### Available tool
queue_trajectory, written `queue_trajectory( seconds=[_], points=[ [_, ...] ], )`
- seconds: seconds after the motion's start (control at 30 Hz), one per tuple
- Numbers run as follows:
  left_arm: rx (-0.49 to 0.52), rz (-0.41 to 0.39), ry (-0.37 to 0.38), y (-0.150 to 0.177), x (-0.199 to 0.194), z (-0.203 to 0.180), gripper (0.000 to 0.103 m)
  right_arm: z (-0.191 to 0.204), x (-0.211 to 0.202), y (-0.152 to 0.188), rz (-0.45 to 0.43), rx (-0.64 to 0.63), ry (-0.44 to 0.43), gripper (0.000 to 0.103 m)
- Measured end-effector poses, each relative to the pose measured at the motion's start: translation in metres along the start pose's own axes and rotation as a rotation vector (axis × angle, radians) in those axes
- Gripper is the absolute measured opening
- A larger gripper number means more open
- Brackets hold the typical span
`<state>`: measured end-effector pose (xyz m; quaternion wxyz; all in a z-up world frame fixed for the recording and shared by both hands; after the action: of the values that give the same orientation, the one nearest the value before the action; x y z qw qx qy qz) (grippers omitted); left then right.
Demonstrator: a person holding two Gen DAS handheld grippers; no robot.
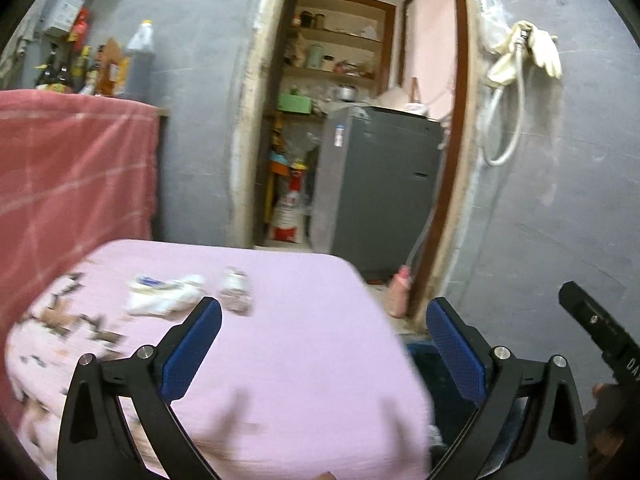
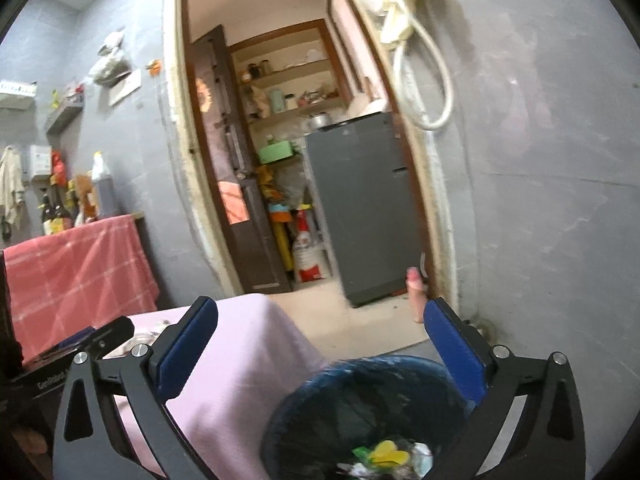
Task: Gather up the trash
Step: 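Move both tools back over the table toward the tissue and white can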
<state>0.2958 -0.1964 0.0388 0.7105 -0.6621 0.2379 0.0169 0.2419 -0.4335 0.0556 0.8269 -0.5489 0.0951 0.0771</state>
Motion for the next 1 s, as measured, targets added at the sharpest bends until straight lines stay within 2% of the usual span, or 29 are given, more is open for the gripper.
queue_trajectory(
  seconds=[0.37,0.5,0.6,0.63,0.7,0.83,0.9,1.0],
  points=[
    [-0.048,0.084,-0.168,0.027,0.0,0.143,0.1,0.091,0.043,0.019,0.091,-0.073,-0.082,0.103],
    [-0.07,0.135,-0.181,0.039,0.009,0.183,0.1,0.122,0.064,0.033,0.143,-0.086,-0.109,0.103],
    [-0.086,0.175,-0.153,0.044,0.018,0.203,0.099,0.145,0.085,0.046,0.208,-0.098,-0.125,0.102],
    [-0.095,0.192,-0.139,0.046,0.022,0.208,0.099,0.15,0.091,0.05,0.232,-0.094,-0.134,0.099],
    [-0.107,0.212,-0.119,0.046,0.03,0.214,0.099,0.163,0.108,0.059,0.291,-0.09,-0.143,0.086],
    [-0.12,0.24,-0.098,0.048,0.042,0.223,0.093,0.181,0.138,0.075,0.379,-0.088,-0.143,0.079],
    [-0.133,0.261,-0.082,0.05,0.049,0.226,0.081,0.186,0.151,0.086,0.433,-0.084,-0.139,0.067],
    [-0.167,0.298,-0.047,0.053,0.058,0.229,0.071,0.195,0.174,0.104,0.525,-0.072,-0.13,0.059]
  ],
)
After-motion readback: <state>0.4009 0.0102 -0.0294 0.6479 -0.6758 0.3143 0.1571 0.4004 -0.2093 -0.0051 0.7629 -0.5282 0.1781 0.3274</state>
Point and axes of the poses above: each gripper's, at about its wrist camera, not at the fingertips, and x roughly the way its jaws point, z to its left, y to its underside, the point moved 8 cm from there along x, roughly the way its jaws point, and after that the axes turned 11 degrees about x, right-handed, at the moved point
